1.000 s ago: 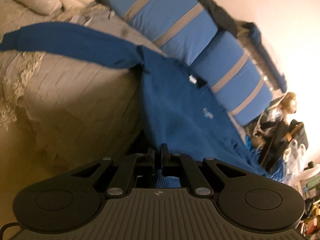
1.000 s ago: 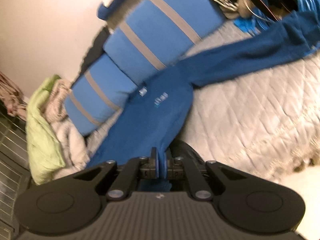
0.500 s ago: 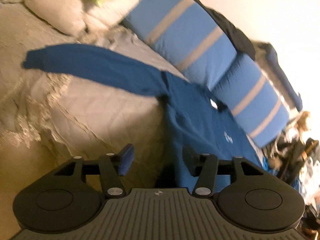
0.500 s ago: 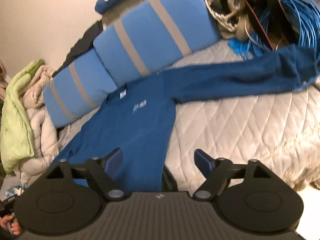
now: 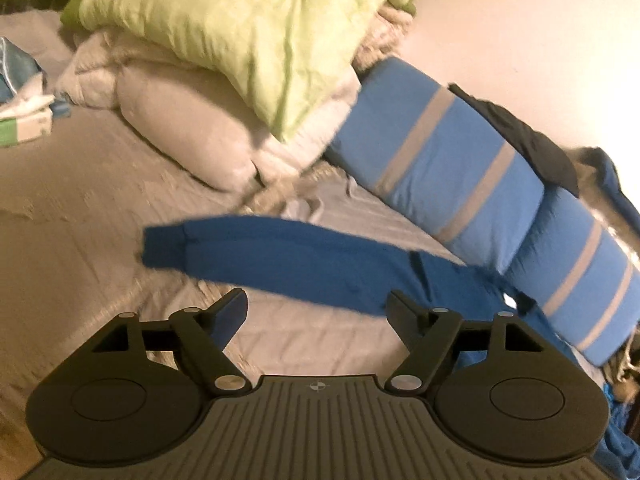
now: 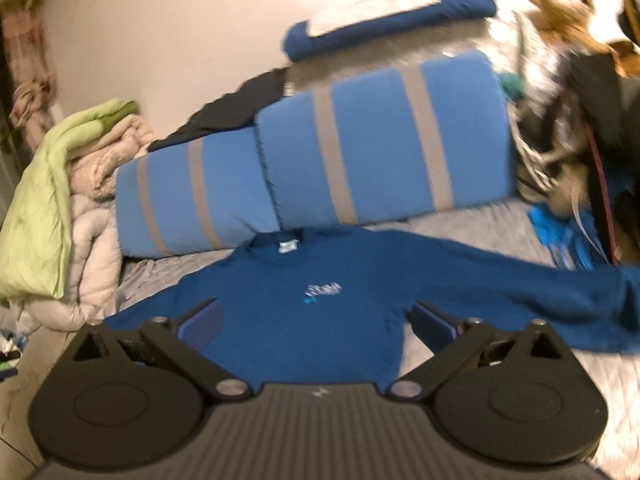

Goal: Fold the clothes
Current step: 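Move both tools over the sweatshirt and close the left tool on fabric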

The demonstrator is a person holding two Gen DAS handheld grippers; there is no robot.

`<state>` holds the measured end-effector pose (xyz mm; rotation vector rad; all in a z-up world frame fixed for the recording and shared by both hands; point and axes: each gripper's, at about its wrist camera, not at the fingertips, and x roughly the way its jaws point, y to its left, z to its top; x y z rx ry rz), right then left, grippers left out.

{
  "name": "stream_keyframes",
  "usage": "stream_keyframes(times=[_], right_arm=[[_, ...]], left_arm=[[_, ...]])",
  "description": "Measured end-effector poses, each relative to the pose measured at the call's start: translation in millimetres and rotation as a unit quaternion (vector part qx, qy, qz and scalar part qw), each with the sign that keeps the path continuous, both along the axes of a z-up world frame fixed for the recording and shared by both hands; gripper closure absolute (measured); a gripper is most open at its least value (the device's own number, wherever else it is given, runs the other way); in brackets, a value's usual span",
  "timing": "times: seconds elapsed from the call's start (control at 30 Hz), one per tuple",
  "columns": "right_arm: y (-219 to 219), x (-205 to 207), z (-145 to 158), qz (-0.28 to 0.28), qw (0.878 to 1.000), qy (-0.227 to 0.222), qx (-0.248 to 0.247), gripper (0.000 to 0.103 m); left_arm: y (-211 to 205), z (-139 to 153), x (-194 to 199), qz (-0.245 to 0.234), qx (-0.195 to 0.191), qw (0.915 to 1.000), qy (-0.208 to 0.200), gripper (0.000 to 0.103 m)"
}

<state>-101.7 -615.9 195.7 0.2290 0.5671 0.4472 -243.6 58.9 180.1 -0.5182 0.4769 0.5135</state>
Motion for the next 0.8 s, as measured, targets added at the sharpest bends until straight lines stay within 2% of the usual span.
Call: stream_keyframes(times=[0.2,0.4,0.53,0.7,0.8], right_arm=[[54.0,16.9,22.4,0.065,0.998,-0.021,-0.008,0.0],[104.5,32.9,39.9,0.127,0.991,-0.036,-0.031,0.0],[132.7,37.3,34.8,0.163,0.986,-0.038,-0.022,0.0],[160.3,45.0,6.7,0.196,0.981,-0.003,0.002,0.0],[173.3,52.4,-12.4,0.213,0.977,0.025,0.019,0.0]], left_arm=[[11.0,12.6,0.9,0.01,0.013,0.9998,-0.012,0.027],[20.8,19.0,-4.1,0.022,0.042,0.9987,-0.018,0.026],[33.1,2.6,-6.0,0.037,0.019,0.9989,-0.019,0.026],[51.3,-26.4,-6.4,0.051,-0.005,0.9982,-0.032,0.026],[68.4,-45.6,-5.1,0.065,-0.038,0.9958,-0.052,0.026]])
